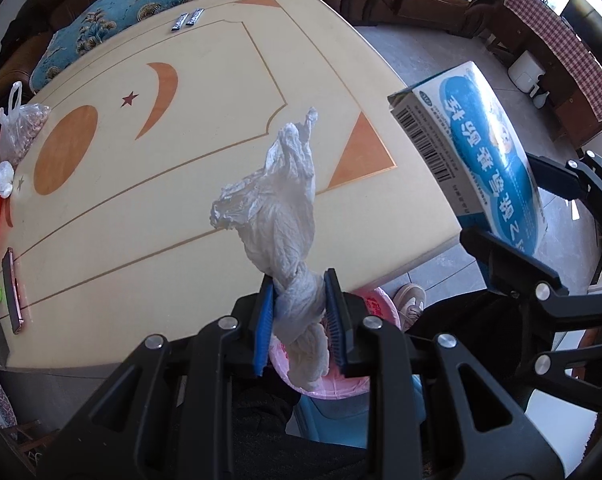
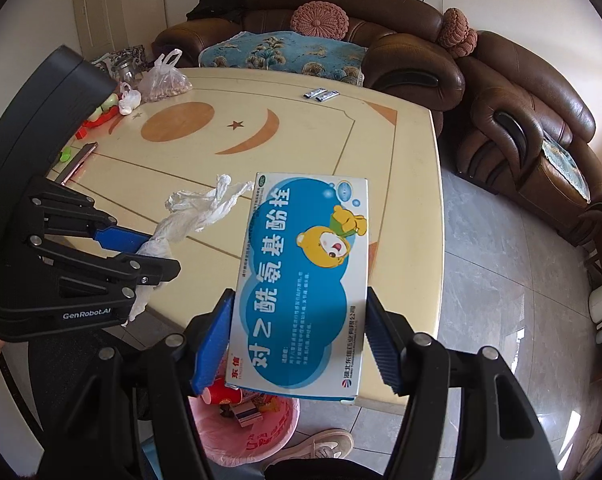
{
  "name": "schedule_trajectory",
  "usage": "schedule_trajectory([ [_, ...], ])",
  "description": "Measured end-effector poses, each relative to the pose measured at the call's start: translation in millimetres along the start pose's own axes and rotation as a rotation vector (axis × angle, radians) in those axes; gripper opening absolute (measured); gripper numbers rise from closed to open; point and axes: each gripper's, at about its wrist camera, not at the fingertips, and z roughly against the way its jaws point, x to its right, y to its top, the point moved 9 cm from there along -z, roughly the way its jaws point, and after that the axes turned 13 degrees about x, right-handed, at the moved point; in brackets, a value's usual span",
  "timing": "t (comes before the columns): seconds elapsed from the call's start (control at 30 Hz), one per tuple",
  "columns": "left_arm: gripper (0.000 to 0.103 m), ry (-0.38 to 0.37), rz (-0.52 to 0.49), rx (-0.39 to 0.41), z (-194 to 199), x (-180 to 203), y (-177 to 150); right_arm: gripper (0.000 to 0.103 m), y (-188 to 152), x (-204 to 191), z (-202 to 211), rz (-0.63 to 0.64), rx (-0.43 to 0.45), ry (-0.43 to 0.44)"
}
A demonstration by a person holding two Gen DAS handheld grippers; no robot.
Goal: Collect trash
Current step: 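Lift the tissue with left tool while right tool lifts the medicine box, carrying both over the pink bin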
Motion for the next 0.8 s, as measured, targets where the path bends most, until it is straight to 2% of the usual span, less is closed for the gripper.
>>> schedule_trajectory([
  [0.23,0.025,0.006,-0.01,0.008,-2,3,-40,0.061,-23,-23,22,-0.001,0.005,0.023],
  [0.47,0.025,-0.056,0.027,0.002,-13,10,-84,0.061,-53,-43,34,0.019,0.008,0.033],
  [0.7,0.025,-0.109,0.081,-0.039,-38,15,-129,0.061,-91,-58,36,0.021,-0.015,0.051],
  [0.8,0.025,-0.105,0.088,-0.045,-46,15,-143,0.061,-111,-61,30,0.003,-0.042,0.067],
])
